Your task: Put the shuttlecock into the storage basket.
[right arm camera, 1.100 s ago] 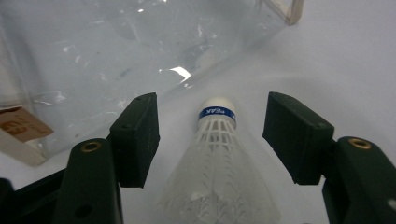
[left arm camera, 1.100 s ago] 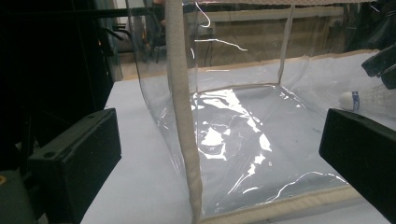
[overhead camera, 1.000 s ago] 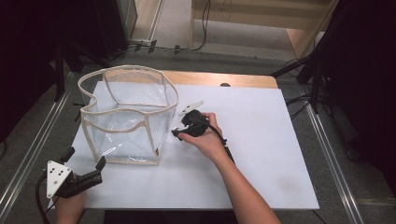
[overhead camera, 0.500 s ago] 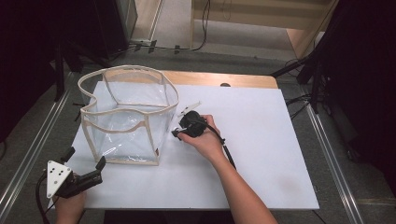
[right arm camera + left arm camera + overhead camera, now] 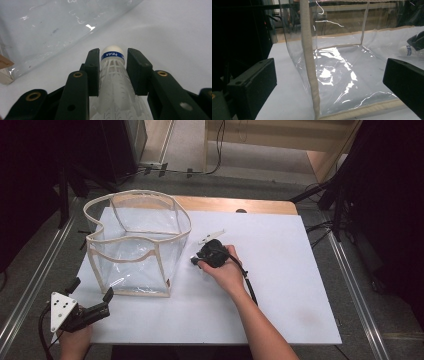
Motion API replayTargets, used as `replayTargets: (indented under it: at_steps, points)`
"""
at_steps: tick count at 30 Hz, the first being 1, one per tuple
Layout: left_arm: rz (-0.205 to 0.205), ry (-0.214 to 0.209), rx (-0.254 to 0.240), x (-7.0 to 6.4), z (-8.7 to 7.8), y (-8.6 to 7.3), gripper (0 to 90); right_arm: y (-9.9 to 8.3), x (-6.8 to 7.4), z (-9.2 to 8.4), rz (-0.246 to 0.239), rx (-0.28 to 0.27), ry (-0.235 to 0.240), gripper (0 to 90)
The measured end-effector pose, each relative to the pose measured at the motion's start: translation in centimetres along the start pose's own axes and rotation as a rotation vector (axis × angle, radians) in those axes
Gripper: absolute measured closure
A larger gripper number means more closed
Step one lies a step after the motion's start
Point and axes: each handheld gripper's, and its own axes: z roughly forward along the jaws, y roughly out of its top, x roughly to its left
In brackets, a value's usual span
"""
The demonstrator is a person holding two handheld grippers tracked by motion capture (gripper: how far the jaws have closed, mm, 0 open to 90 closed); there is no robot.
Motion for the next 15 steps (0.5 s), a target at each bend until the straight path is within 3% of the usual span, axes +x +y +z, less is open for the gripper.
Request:
replayTargets:
  at_steps: [3,7,8,10,11,15]
  points:
    - [0.001,0.001,0.000,0.0,0.0,0.0,0.0,-0.3,-0.4,-0.4,0.000,0.003,-0.026,62.8]
    - [0.000,0.000,0.000,0.0,0.0,0.0,0.0,-0.8,-0.8,-0.4,-0.003,0.027,-0.023,61.0]
    - [0.001,0.001,0.000,0.0,0.0,0.0,0.0,-1.1,-0.9,-0.5,-0.011,0.019,-0.016,53.0]
    - [0.000,0.001,0.000,0.0,0.0,0.0,0.0,-1.2,-0.8,-0.6,-0.010,0.013,-0.018,49.0]
    - [0.000,0.001,0.000,0.0,0.0,0.0,0.0,-1.3,-0.6,-1.2,-0.011,-0.013,0.000,40.2]
    - [0.001,0.001,0.000,0.0,0.0,0.0,0.0,-1.5,0.7,-2.9,-0.030,-0.059,-0.019,37.4]
